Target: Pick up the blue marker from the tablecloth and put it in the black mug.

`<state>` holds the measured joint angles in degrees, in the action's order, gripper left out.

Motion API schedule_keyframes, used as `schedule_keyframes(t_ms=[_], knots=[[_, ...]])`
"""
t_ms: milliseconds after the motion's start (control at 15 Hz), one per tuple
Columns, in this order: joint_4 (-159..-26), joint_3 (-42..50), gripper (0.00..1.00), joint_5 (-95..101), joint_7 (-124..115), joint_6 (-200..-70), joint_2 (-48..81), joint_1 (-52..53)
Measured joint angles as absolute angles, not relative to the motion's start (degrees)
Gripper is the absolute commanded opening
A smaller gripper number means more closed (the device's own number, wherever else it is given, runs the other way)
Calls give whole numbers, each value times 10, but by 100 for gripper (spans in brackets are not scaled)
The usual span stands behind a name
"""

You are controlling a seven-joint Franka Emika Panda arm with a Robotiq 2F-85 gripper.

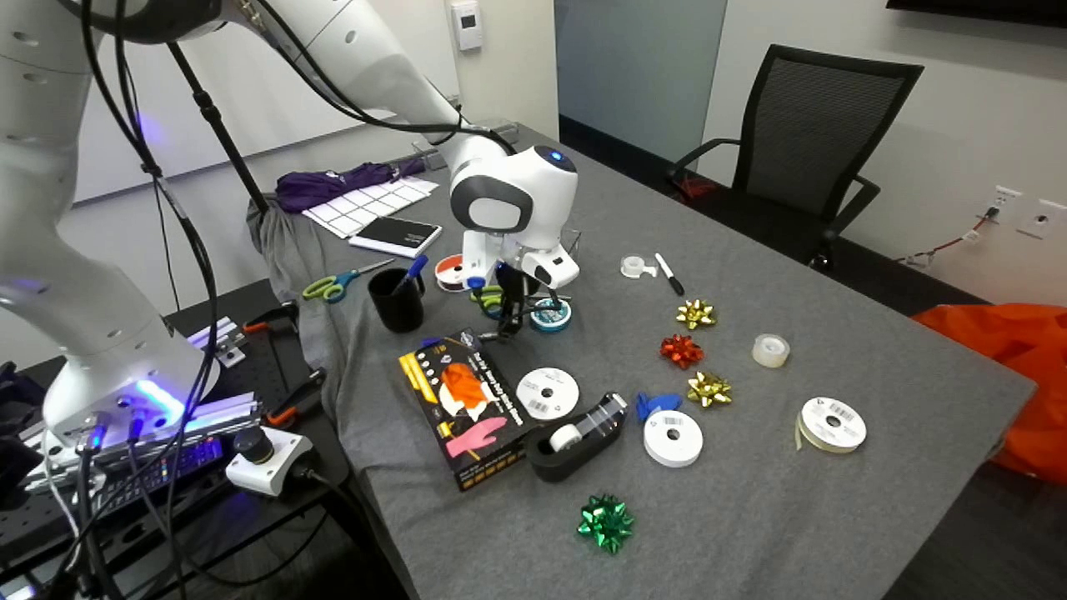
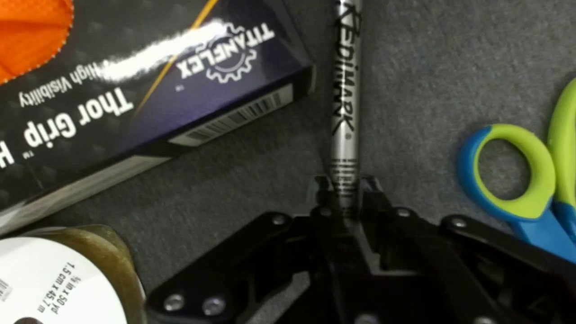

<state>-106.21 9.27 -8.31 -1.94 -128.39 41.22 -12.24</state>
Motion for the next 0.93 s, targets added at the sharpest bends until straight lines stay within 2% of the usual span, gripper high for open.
schedule_keyframes(t_ms=[400, 933], knots=[[-1062, 93, 5, -82, -19, -1276, 411, -124], [-1065, 94, 5, -83, 5, -1198, 361, -136]])
